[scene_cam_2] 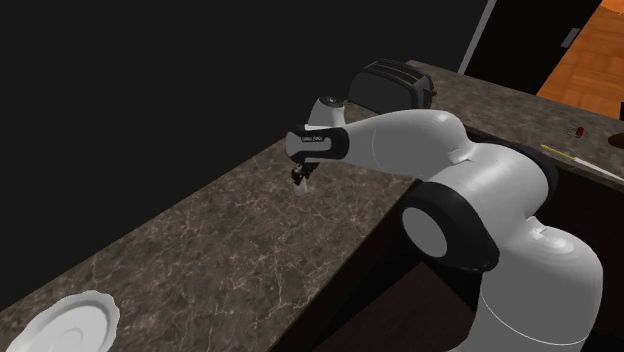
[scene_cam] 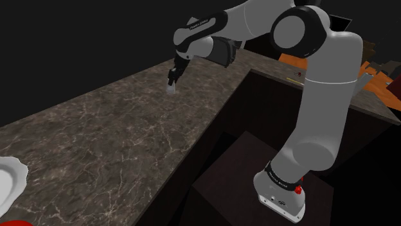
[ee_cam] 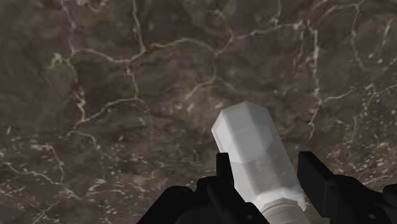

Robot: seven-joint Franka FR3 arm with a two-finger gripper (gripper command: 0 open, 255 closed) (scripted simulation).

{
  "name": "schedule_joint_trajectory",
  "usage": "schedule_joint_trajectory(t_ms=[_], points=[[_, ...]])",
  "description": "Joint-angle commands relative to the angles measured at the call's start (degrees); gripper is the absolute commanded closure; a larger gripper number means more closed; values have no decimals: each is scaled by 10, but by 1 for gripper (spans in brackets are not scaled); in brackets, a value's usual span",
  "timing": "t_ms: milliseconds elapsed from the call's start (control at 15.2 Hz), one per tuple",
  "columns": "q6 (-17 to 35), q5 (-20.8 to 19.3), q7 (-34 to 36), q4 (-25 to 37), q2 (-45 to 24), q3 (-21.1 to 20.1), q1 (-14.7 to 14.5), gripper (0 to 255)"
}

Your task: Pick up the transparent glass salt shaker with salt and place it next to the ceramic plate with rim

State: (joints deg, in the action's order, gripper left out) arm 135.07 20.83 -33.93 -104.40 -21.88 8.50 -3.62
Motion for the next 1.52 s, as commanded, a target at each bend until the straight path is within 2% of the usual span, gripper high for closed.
schedule_joint_trajectory(t_ms=[0, 1452], points=[[-11, -4, 4, 5, 7, 2, 0, 255], [-153, -43, 52, 93, 65, 15, -4, 255]])
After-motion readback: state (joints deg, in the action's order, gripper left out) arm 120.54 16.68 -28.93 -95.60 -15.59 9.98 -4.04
